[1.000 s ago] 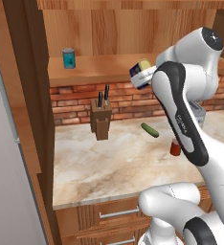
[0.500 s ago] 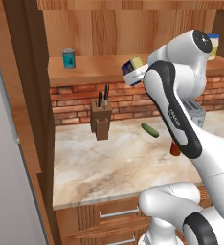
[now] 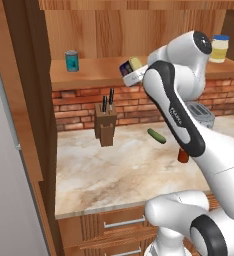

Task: Pick the cans from the counter and place them in their designated side in the cabinet.

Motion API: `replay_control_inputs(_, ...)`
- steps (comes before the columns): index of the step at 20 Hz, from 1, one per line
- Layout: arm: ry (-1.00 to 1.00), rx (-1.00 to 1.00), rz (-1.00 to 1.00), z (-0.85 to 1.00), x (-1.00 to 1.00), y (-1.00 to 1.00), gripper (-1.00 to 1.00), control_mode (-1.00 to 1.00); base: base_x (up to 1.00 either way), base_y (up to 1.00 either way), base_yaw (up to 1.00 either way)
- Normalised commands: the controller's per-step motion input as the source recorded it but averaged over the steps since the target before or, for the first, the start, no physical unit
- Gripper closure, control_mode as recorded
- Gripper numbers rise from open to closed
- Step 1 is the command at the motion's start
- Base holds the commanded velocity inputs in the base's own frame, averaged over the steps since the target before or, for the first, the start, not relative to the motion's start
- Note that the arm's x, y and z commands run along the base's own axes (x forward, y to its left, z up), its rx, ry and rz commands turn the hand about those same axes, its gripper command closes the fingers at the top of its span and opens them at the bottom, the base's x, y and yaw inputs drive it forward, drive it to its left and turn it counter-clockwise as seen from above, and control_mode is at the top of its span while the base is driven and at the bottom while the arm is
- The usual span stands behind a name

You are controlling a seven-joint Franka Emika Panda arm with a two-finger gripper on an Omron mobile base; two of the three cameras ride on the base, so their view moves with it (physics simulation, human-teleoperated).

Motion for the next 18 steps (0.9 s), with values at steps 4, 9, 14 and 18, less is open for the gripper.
replay_control_inputs(4, 0.00, 0.00, 0.03, 0.02, 0.20, 0.15, 1.00, -1.00, 0.00, 0.00, 0.00)
replay_control_inputs(9, 0.00, 0.00, 0.02, 0.00, 0.23, 0.13, 1.00, -1.00, 0.00, 0.00, 0.00)
replay_control_inputs(14, 0.00, 0.00, 0.01, 0.00, 0.27, 0.11, 1.00, -1.00, 0.00, 0.00, 0.00)
replay_control_inputs(18, 0.00, 0.00, 0.00, 0.00, 0.24, 0.09, 1.00, -1.00, 0.00, 0.00, 0.00)
